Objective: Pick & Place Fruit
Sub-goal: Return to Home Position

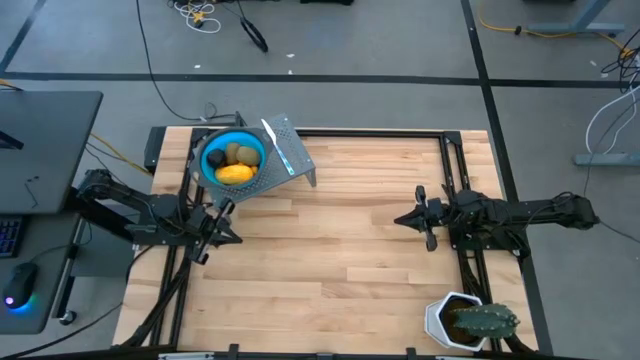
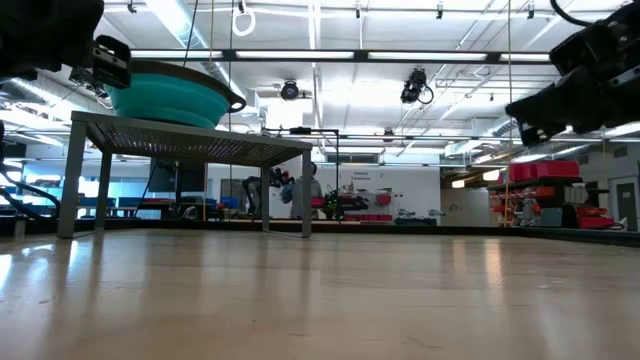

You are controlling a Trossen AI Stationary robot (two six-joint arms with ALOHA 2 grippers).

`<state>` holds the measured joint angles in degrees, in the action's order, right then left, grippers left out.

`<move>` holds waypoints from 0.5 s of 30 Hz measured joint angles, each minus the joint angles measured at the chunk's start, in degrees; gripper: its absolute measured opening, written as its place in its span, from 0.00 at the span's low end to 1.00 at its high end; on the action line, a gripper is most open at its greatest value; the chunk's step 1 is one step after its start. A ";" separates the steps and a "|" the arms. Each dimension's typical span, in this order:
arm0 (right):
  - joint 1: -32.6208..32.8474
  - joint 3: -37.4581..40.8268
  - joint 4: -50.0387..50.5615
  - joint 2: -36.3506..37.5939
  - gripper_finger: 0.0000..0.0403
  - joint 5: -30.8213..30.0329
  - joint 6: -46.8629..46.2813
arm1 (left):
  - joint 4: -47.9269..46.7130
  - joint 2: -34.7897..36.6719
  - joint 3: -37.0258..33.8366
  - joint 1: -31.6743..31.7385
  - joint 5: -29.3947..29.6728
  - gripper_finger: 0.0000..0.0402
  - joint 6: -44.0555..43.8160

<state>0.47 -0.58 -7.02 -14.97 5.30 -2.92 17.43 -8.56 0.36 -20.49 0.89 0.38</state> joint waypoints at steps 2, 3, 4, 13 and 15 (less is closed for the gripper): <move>0.00 0.00 -0.88 0.01 0.00 1.50 1.72 | 0.00 0.00 0.00 0.00 0.00 0.04 0.86; 0.00 0.00 -0.79 0.01 0.00 1.88 2.60 | -0.02 0.00 0.00 0.00 0.02 0.04 1.64; 0.00 0.00 -0.51 0.01 0.00 1.82 3.44 | -0.02 0.00 0.00 0.00 0.01 0.04 2.21; 0.00 0.00 -3.34 0.01 0.00 -0.74 4.94 | -0.02 0.00 0.00 0.00 4.06 0.04 3.14; 0.00 0.00 -4.17 0.01 0.00 -0.74 4.92 | -0.04 0.00 0.00 0.00 7.58 0.04 3.64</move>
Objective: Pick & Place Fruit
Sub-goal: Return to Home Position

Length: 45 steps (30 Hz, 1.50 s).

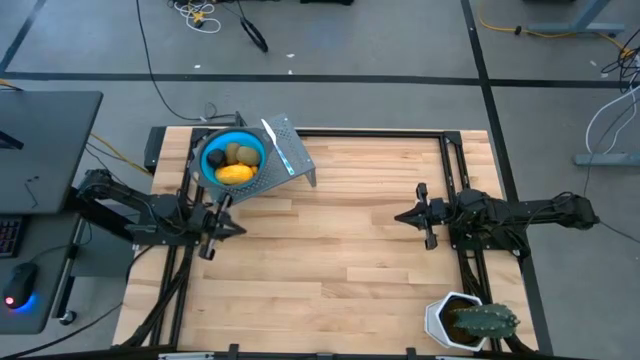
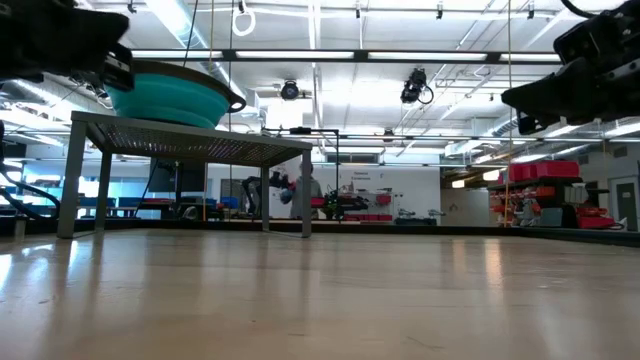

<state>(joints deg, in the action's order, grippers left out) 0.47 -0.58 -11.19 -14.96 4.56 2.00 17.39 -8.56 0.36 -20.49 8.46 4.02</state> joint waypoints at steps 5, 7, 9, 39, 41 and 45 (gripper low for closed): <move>0.00 0.00 0.30 -0.02 0.00 0.02 0.00 | 0.00 0.00 0.00 0.02 4.77 0.04 1.07; 0.00 0.00 0.49 0.00 0.00 0.02 0.01 | 0.02 0.00 0.00 0.02 5.38 0.04 1.36; 0.00 0.00 0.55 -0.01 0.00 0.02 0.02 | 0.00 0.00 0.00 0.00 6.11 0.04 1.42; 0.00 0.00 0.66 0.00 0.00 0.02 1.07 | 0.00 -0.02 0.00 0.00 6.96 0.04 2.49; 0.00 0.00 0.66 -0.02 0.00 0.02 1.07 | 0.00 -0.02 0.00 0.00 6.96 0.04 2.49; 0.00 0.00 0.48 -0.02 0.00 0.02 2.41 | 0.00 -0.02 0.00 0.00 6.96 0.04 2.49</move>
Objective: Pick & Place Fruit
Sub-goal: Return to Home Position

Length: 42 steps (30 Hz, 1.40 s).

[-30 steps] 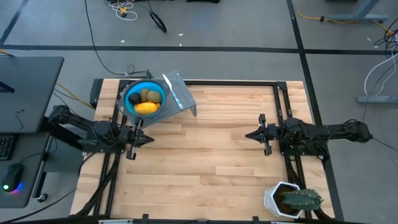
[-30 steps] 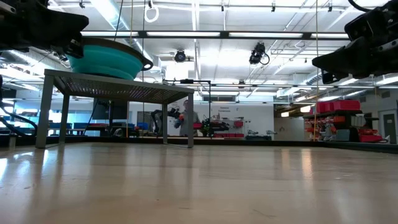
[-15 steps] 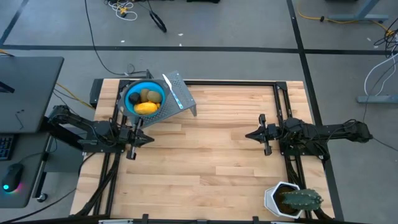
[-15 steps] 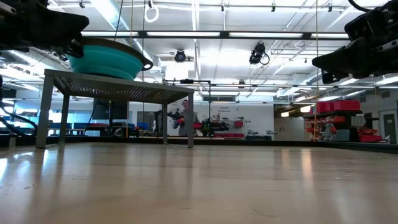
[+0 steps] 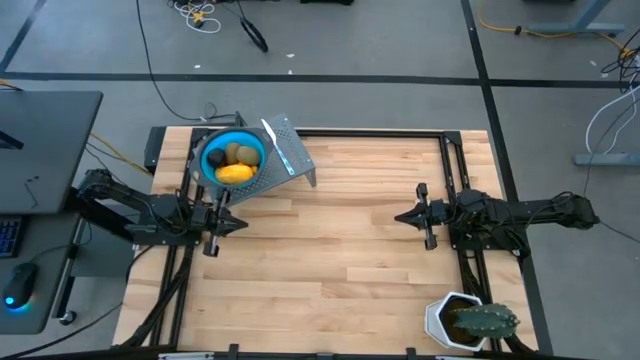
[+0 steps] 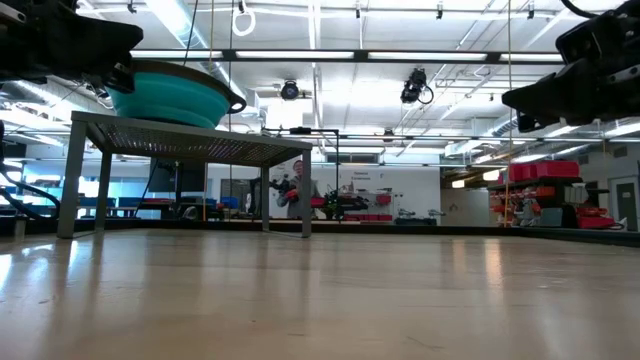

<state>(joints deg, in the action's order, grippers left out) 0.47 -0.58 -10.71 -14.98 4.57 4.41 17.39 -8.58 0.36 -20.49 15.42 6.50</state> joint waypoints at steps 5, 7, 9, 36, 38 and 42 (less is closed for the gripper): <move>0.00 0.00 -0.68 0.02 0.00 0.03 1.88 | 0.00 0.00 0.00 0.00 0.00 0.04 -0.02; 0.00 0.00 -0.52 0.02 0.00 0.03 1.88 | 0.00 0.00 0.00 0.02 0.00 0.04 -0.02; 0.00 0.00 -0.29 0.00 0.00 0.03 1.88 | 0.02 0.00 0.00 0.02 0.00 0.04 -0.02; -0.01 0.00 -0.27 0.01 0.00 0.03 1.90 | 0.00 0.00 0.00 0.02 0.00 0.04 -0.02; -0.01 0.00 -0.26 0.02 0.00 0.03 1.90 | 0.01 0.00 0.00 0.02 -0.01 0.04 -0.02; 0.00 0.00 -0.25 0.02 0.00 0.03 1.90 | 0.02 0.00 0.00 0.02 -0.01 0.04 -0.02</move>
